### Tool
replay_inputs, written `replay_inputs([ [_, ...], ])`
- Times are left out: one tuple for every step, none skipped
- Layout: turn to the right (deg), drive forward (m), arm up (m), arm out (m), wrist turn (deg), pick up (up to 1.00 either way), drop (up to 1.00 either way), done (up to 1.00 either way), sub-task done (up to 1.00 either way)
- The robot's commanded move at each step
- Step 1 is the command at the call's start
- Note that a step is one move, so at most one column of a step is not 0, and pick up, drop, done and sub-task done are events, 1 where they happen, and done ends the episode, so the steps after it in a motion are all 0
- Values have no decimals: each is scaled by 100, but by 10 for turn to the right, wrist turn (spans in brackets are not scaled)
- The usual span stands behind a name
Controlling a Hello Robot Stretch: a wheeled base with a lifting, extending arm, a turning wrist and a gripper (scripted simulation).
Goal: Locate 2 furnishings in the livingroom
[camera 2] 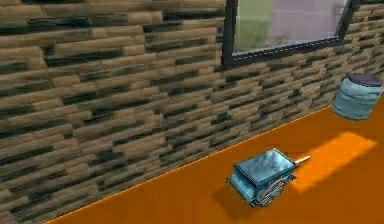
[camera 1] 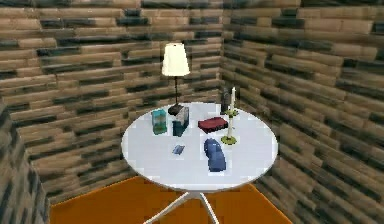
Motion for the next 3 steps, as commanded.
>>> replay_inputs([
  [-270, 0, 0, 0, 0, 0, 0, 0, 0],
  [0, 55, 0, 0, 0, 0, 0, 0, 0],
  [330, 0, 0, 0, 0, 0, 0, 0, 0],
])
